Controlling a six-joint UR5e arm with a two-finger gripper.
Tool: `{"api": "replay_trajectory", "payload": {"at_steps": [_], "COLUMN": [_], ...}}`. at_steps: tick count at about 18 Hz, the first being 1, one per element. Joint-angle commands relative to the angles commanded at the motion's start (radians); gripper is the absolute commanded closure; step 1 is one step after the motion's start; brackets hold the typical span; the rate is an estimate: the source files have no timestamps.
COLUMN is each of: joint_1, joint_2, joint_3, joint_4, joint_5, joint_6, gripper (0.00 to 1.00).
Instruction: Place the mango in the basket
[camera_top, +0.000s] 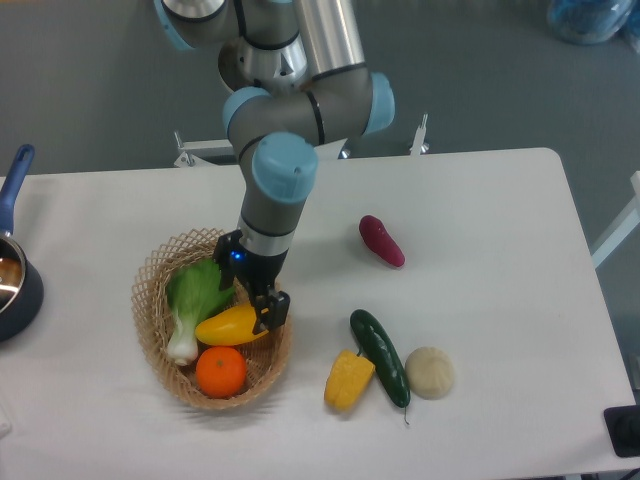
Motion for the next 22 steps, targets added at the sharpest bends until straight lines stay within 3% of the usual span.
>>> {"api": "replay_trajectory", "payload": {"at_steps": [3, 6, 10, 14, 19, 22], "joint_1": [0.067, 0.153, 0.265, 0.348, 0.428, 0.445], "joint_2": [-0.024, -0.034, -0.043, -0.034, 0.029, 0.044], "joint_3": [0.146, 0.262, 0.341, 0.364, 0.361, 0.356], "joint_4": [-0.002, -0.003, -0.012, -0.047, -0.236, -0.276], "joint_5": [0.011, 0.11, 0.127, 0.124, 0.127, 0.129], "joint_6": [-0.04, -0.04, -0.02, 0.133, 0.406, 0.478], "gripper": [0.0, 0.0, 0.0, 0.0, 0.0, 0.0]}}
